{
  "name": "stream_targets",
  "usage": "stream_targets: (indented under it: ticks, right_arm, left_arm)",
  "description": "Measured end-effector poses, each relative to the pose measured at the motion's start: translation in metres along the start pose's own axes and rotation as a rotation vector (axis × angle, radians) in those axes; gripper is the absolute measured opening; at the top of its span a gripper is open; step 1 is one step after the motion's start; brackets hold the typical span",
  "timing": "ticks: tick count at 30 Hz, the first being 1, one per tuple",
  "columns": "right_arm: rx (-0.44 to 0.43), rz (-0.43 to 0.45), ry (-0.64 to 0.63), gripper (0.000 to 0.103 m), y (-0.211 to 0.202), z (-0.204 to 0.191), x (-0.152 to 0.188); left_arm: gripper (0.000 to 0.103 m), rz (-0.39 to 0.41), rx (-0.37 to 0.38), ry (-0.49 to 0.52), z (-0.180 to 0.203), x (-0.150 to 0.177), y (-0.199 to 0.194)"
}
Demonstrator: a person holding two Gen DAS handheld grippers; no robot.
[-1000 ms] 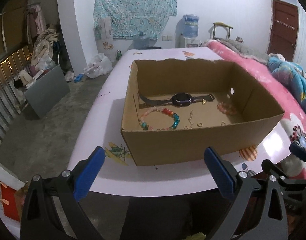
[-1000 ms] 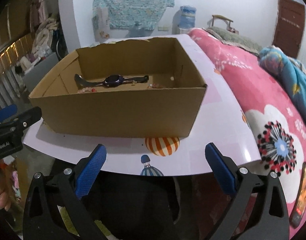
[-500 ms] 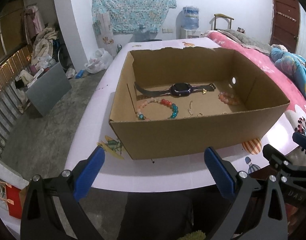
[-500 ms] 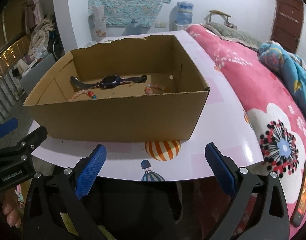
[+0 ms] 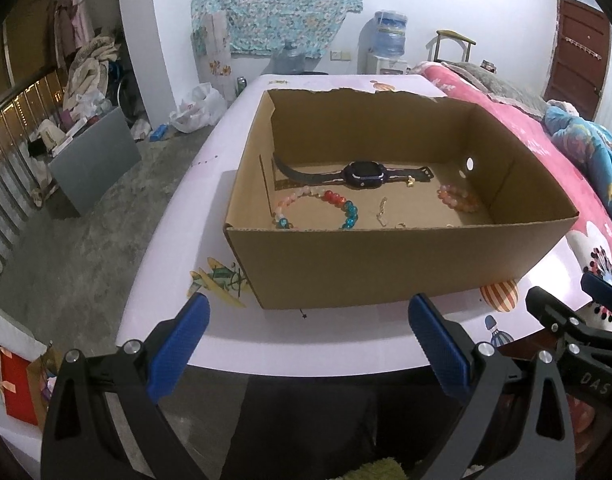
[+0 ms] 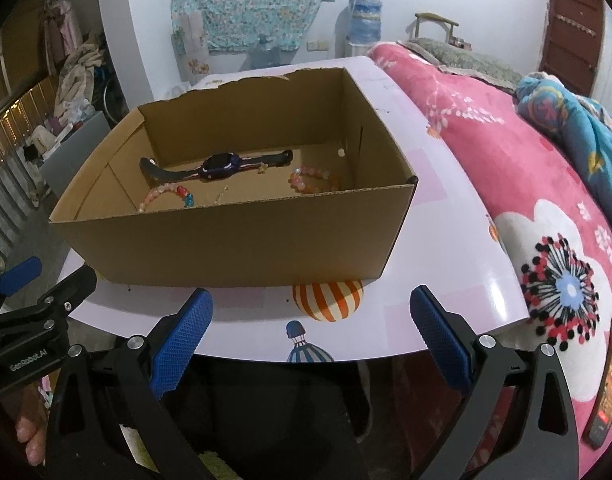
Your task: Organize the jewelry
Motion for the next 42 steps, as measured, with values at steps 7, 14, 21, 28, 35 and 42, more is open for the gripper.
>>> stream_targets:
  ticks: [7, 14, 21, 28, 35, 42]
  right_arm:
    - [0.000, -0.008, -0.004, 0.095, 0.0006, -0.0013, -0.0003]
    - [0.003, -0.009, -0.004, 0.095, 0.0008, -0.0021, 0.0000]
    - [0.005, -0.015, -0.002, 0.095, 0.0022, -0.0012, 0.0002]
    - [0.007, -0.017, -0.007, 0.095, 0.0031, -0.0015, 0.0004]
    - [0.006, -0.017, -0.004, 0.095, 0.0029, -0.0020, 0.0010]
    - [0.007, -0.020, -0.004, 0.095, 0.0028, -0.0045, 0.0020]
  left_arm:
    - [0.098, -0.007, 0.004, -0.013, -0.0030, 0.0007, 0.0025]
    - [0.098, -0.014, 0.007, -0.018, -0.0039, 0.0020, 0.0032]
    - [0.098, -0.018, 0.007, -0.022, -0.0046, 0.0025, 0.0038]
    - [0.098, -0.017, 0.006, -0.022, -0.0048, 0.0024, 0.0038]
    - [0.098, -0.019, 0.008, -0.022, -0.0048, 0.0029, 0.0044]
    - [0.098, -0.021, 0.009, -0.024, -0.0053, 0.0028, 0.0050]
Point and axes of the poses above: each gripper's, at about its wrist camera, not at the fingertips, and y roughly the way its jaws point, z to its right, x to its underside, the point moved 3 cm from there along y, roughly the way its jaws point, and after that the axes turned 12 degrees about y, right-handed, at the moved point
